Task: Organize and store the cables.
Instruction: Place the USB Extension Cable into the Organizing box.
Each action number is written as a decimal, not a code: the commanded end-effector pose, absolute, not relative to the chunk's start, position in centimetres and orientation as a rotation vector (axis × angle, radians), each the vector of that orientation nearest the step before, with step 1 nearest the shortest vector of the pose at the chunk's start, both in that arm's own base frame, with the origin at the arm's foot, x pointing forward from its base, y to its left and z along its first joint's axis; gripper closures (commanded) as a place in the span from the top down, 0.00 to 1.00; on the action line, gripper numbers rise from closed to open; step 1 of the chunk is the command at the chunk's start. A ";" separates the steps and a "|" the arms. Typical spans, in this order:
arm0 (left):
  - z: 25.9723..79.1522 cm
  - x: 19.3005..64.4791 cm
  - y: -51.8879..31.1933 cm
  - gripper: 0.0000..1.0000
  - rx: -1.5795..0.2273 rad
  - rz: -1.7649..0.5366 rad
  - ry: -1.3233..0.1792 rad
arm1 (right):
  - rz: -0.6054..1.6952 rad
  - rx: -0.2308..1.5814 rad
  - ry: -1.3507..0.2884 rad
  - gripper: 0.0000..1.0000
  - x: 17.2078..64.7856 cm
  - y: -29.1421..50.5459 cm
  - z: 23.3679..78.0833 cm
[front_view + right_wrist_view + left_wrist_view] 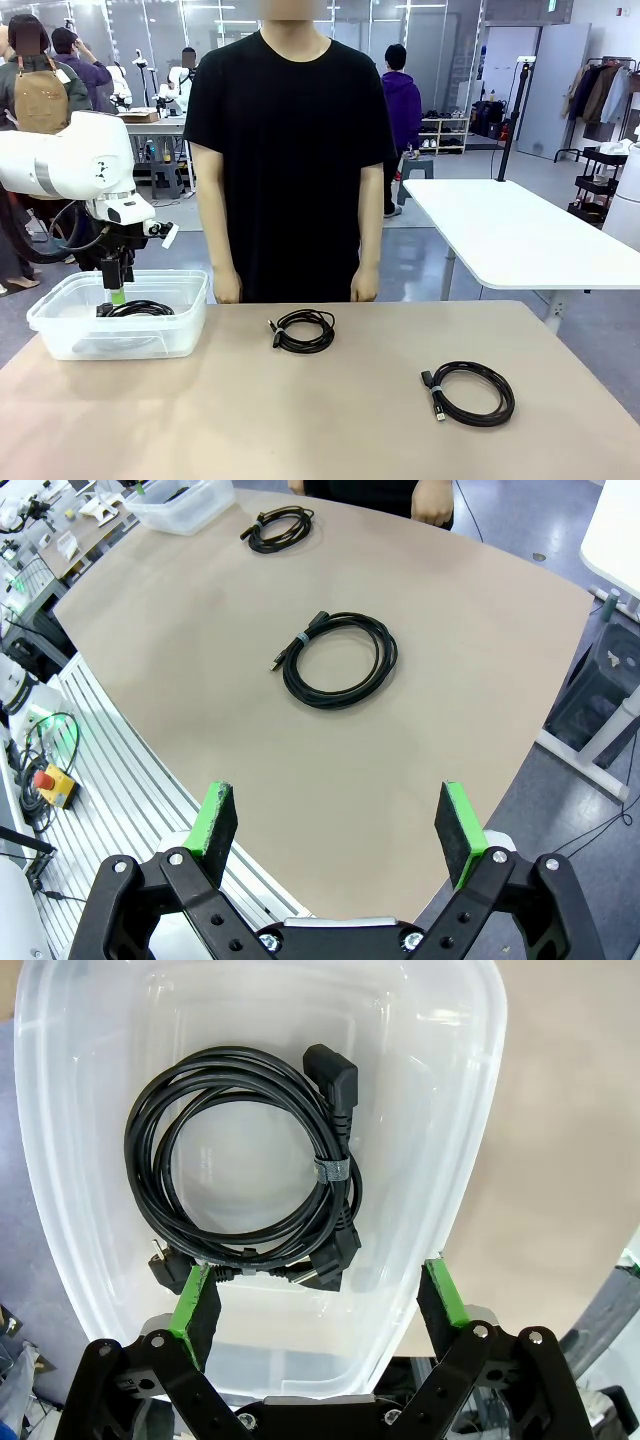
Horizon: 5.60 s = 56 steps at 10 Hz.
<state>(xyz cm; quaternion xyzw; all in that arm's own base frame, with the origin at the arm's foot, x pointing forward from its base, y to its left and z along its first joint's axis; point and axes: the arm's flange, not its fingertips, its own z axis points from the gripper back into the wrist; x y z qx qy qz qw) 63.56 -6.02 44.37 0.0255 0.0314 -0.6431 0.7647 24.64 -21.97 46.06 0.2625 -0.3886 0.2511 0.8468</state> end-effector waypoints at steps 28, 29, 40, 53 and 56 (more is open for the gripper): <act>46.5 34.7 5.5 1.00 -0.470 -1.202 -0.876 | 0.544 0.551 -0.829 1.00 24.5 -22.1 46.1; 46.5 34.7 5.5 1.00 -0.470 -1.202 -0.876 | 0.544 0.551 -0.829 1.00 24.5 -22.1 46.1; 46.5 34.7 5.5 1.00 -0.470 -1.202 -0.876 | 0.544 0.551 -0.829 1.00 24.5 -22.1 46.1; 46.5 34.7 5.5 1.00 -0.470 -1.202 -0.876 | 0.544 0.551 -0.829 1.00 24.5 -22.1 46.1; 46.5 34.7 5.5 1.00 -0.470 -1.202 -0.876 | 0.544 0.551 -0.829 1.00 24.5 -22.1 46.1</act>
